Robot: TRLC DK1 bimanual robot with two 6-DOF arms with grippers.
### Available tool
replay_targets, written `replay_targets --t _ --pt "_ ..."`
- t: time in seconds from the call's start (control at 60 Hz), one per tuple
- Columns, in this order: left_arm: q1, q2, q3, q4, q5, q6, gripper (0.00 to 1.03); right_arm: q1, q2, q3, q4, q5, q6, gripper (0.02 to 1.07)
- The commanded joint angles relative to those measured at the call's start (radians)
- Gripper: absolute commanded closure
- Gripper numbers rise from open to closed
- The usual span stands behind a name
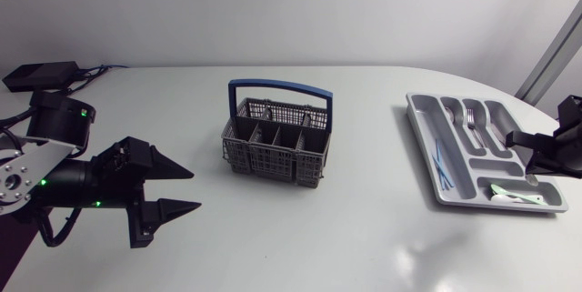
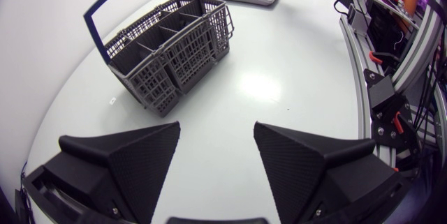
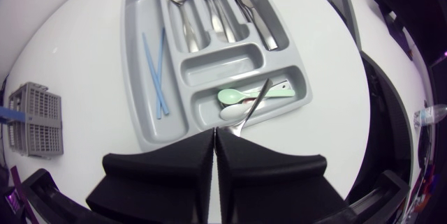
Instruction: Unload the cutlery basket into the drawer organizer.
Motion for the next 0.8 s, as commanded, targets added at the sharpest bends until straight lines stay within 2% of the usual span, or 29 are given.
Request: replay_targets --t 0.0,0.217,0.383,0.7,0.733,0.783 --pt "-0.002 -0.005 -0.028 -0.007 0.0 -0.005 0.29 -0.003 0.058 -0.044 0.042 0.045 0.08 1.01" --pt "0.0 -0.005 -0.031 -0.007 -0.006 -0.005 0.29 -0.072 0.24 -0.02 0.12 0.049 0.147 1.01" --pt "0.0 -0.01 -0.031 -0.008 -0.013 -0.006 0.29 -0.101 0.289 -0.012 0.172 0.065 0.216 1.01" --pt "-0.03 -0.007 -0.032 -0.008 -0.019 -0.018 0.29 -0.032 0.372 0.005 0.227 0.075 0.314 1.01" --pt "-0.03 -0.007 -0.032 -0.008 -0.017 -0.018 0.29 -0.025 0.375 0.016 0.226 0.073 0.326 1.0" --pt "-0.03 -0.007 -0.034 -0.008 -0.017 -0.018 0.29 -0.02 0.377 0.025 0.224 0.073 0.343 0.91"
